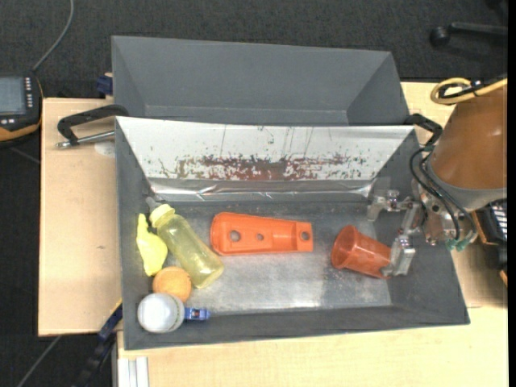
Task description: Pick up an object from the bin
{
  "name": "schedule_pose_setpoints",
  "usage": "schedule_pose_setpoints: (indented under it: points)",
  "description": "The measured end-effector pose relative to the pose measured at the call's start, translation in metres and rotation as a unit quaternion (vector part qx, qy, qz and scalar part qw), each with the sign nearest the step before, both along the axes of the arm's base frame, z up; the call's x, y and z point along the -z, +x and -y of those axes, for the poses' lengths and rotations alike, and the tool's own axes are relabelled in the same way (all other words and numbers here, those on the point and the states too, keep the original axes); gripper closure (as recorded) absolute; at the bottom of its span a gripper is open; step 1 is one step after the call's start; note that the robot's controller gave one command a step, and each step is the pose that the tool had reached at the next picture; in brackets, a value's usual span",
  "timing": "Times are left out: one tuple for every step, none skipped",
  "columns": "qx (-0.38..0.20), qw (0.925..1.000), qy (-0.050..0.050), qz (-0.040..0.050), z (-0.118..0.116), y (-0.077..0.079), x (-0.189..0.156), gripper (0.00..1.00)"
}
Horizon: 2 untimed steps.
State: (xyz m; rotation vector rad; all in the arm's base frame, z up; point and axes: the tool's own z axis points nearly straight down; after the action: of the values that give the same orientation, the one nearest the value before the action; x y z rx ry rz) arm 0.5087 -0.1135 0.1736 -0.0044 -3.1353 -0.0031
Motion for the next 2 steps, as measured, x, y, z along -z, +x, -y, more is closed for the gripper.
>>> schedule_pose_setpoints:
  points:
    - [-0.001,1.0000,-0.001,0.0042,-0.001,0.002,-0.005,0.00]
    - [0.010,0.9999,-0.001,0.0046,0.012,0.004,0.060,0.00]
